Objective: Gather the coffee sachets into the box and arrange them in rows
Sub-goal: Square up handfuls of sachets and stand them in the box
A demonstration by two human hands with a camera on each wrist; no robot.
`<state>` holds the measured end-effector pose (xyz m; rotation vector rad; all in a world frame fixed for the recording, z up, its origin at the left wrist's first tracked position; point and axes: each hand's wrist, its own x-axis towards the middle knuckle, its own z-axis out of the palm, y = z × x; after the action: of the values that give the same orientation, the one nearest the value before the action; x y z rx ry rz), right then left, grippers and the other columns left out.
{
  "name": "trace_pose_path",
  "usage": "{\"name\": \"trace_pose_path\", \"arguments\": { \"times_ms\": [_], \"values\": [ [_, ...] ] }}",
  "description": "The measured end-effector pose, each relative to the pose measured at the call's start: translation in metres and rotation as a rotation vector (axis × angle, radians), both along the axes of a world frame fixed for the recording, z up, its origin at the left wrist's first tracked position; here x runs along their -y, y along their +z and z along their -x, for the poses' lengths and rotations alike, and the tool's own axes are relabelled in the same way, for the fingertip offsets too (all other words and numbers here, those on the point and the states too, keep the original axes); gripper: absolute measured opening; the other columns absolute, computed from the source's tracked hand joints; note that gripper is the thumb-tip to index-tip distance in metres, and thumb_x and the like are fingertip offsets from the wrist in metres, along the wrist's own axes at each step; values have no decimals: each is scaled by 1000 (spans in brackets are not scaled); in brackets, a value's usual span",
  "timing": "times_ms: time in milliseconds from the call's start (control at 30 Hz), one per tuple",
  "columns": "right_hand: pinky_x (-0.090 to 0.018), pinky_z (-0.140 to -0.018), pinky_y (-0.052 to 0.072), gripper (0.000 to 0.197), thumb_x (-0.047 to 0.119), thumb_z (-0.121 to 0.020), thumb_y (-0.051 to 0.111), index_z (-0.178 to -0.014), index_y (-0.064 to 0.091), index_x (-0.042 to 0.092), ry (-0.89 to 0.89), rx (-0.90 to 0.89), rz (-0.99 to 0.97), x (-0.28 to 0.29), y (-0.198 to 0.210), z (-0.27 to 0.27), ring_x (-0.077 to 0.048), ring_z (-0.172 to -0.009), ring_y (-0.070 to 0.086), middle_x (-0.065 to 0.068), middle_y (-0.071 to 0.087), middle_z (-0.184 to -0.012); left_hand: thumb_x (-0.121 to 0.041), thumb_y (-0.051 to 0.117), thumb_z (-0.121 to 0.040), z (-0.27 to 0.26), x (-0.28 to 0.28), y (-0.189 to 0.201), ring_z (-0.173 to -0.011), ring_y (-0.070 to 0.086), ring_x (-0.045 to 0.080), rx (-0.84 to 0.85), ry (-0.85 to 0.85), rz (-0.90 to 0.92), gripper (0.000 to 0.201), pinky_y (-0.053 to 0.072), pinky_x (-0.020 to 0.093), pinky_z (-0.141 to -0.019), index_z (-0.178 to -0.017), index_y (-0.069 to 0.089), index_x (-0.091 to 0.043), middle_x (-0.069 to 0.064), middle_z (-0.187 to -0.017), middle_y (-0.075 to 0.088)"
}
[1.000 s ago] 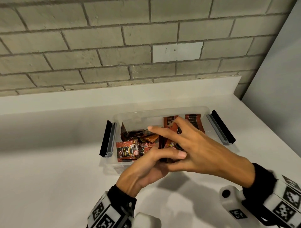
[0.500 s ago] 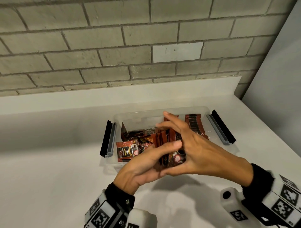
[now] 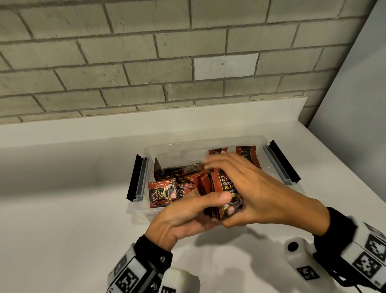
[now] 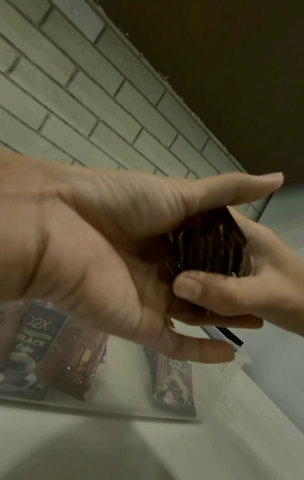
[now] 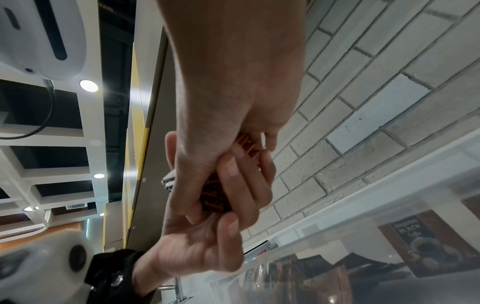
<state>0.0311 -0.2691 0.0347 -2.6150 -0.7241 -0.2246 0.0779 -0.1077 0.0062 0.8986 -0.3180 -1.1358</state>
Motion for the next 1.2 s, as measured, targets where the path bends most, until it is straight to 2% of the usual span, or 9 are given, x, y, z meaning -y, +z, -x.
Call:
{"name": "trace_pose_path", "arguments": {
  "times_ms": [100, 267, 367, 467, 733, 933, 1067, 1133, 1200],
  "values": [
    [-24, -107, 31, 98, 51, -61, 71, -140, 20, 26, -19, -21, -46, -2, -1, 3, -9, -122, 35, -2, 46, -130, -26, 97, -28, 0, 1, 5, -76, 72, 17, -14, -3, 24, 54, 59, 28, -65, -79, 79, -18, 7, -84, 74],
    [-54, -116, 12, 92, 62, -63, 64, -141, 25, 32, -57, 207, 216, -5, -8, 1, -30, -136, 27, -4, 33, -142, -31, 96, -31, 1, 2, 6, -80, 72, 15, -14, 10, 24, 54, 59, 25, -66, -80, 78, -19, 5, -86, 74],
    [-47, -109, 32, 74, 52, -66, 66, -133, 37, 38, -32, 127, 141, -7, -3, 4, -25, -131, 35, -5, 34, -142, -32, 95, -31, 3, 2, 6, -82, 72, 14, 21, 2, 3, 53, 58, 25, -67, -78, 78, -18, 5, -84, 75],
    [-35, -82, 54, 64, 45, -70, 62, -130, 40, 41, -6, 12, 86, -12, 2, 9, -14, -116, 42, 2, 36, -133, -30, 96, -28, 3, 2, 5, -82, 72, 15, 46, -14, -18, 50, 59, 25, -69, -74, 79, -17, 5, -82, 75],
    [-27, -68, 57, 67, 43, -68, 65, -128, 38, 28, 21, -9, 97, -23, -9, 23, -18, -130, 32, -3, 23, -148, -28, 94, -42, 7, -7, -4, -86, 70, 17, 181, -51, -74, 53, 55, 29, -74, -89, 73, -14, 4, -82, 72],
    [-23, -57, 51, 58, 49, -68, 48, -122, 46, 26, -45, 36, 254, -38, -10, 31, -18, -100, 55, -3, 48, -119, -6, 90, -47, 9, -18, -8, -92, 67, 21, 172, -149, -154, 56, 55, 28, -77, -96, 62, -2, 9, -86, 69],
    [-28, -65, 50, 64, 47, -68, 57, -125, 42, 25, -60, 28, 216, -42, -12, 29, -17, -94, 47, -2, 45, -109, 17, 56, -62, 12, -19, -4, -69, 66, 11, 241, -145, -190, 28, 50, 18, -55, -80, 59, -4, 2, -65, 65],
    [-26, -81, 47, 86, 52, -69, 66, -138, 22, 26, -32, -69, 175, -39, -3, 26, -14, -106, 38, 1, 34, -118, 19, 49, -60, 12, -18, -4, -58, 64, 11, 238, -104, -191, 30, 50, 19, -52, -72, 62, -6, 4, -57, 62],
    [-13, -93, 33, 104, 58, -72, 70, -140, -8, 44, 18, -338, 112, -31, 12, 24, -5, -118, 25, 10, 17, -130, 21, 45, -61, 8, -16, -1, -57, 65, 14, 225, -96, -186, 35, 54, 21, -55, -66, 66, -7, 8, -57, 64]
  ]
}}
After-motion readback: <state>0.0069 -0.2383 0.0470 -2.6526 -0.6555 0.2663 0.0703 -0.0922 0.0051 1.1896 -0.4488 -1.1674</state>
